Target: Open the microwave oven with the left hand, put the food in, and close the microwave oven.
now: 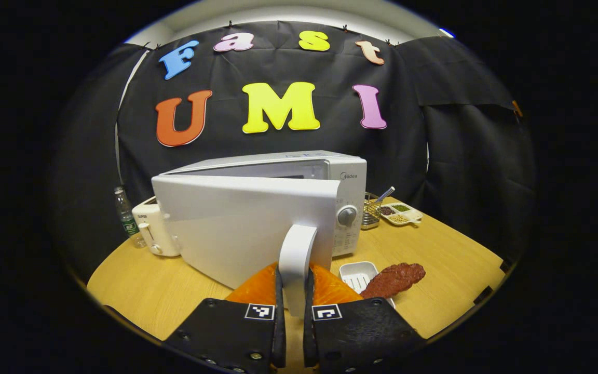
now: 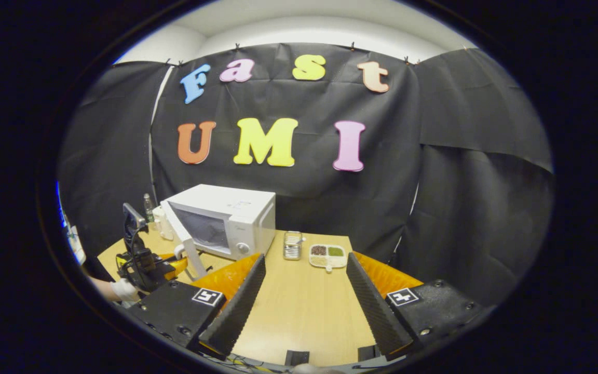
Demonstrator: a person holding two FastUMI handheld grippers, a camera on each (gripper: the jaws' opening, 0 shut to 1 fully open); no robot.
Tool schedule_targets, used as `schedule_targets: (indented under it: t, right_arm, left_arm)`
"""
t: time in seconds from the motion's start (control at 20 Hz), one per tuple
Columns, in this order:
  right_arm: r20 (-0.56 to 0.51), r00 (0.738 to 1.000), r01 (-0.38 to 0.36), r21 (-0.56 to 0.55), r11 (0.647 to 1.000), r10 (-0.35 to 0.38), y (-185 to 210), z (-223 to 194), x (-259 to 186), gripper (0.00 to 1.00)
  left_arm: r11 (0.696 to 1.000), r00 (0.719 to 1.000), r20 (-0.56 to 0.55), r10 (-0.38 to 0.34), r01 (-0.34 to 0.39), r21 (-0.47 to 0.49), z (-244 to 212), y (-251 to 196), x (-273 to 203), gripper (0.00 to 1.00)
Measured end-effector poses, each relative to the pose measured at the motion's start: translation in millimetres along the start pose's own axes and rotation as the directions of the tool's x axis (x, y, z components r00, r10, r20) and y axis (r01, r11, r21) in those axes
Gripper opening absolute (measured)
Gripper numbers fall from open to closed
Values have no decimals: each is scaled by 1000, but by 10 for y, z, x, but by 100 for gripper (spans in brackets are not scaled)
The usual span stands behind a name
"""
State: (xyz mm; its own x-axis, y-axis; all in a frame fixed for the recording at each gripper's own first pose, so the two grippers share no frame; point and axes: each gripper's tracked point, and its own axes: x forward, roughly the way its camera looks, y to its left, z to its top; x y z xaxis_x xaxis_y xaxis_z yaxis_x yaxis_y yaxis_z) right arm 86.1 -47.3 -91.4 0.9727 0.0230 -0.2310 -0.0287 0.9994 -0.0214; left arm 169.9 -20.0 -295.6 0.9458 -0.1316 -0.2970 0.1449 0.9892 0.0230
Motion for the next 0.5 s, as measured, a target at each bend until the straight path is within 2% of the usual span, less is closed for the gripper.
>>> schedule_targets:
  t: [0.1, 0.15, 0.2, 0.25, 0.5]
  right_arm:
    - [-4, 1000, -16, -3, 1000, 16, 152, -40, -50, 100]
    - [-6, 1000, -25, 1, 1000, 25, 227, -57, -76, 92]
    - [-11, 999, -32, 2, 999, 32, 293, -85, -105, 100]
    - [-11, 999, -42, 3, 999, 42, 367, -102, -147, 92]
    - [-18, 998, -66, 2, 998, 66, 631, -238, -268, 92]
  left_arm:
    - [1000, 1000, -10, 24, -24, -6, -89, 169, -198, 12]
    - [999, 999, -18, 38, -39, -12, -128, 254, -292, 12]
    - [998, 998, -25, 58, -58, -10, -153, 347, -375, 12]
    - [997, 997, -33, 76, -77, -10, -194, 438, -453, 12]
    - [984, 982, -65, 179, -180, -5, -350, 966, -788, 13]
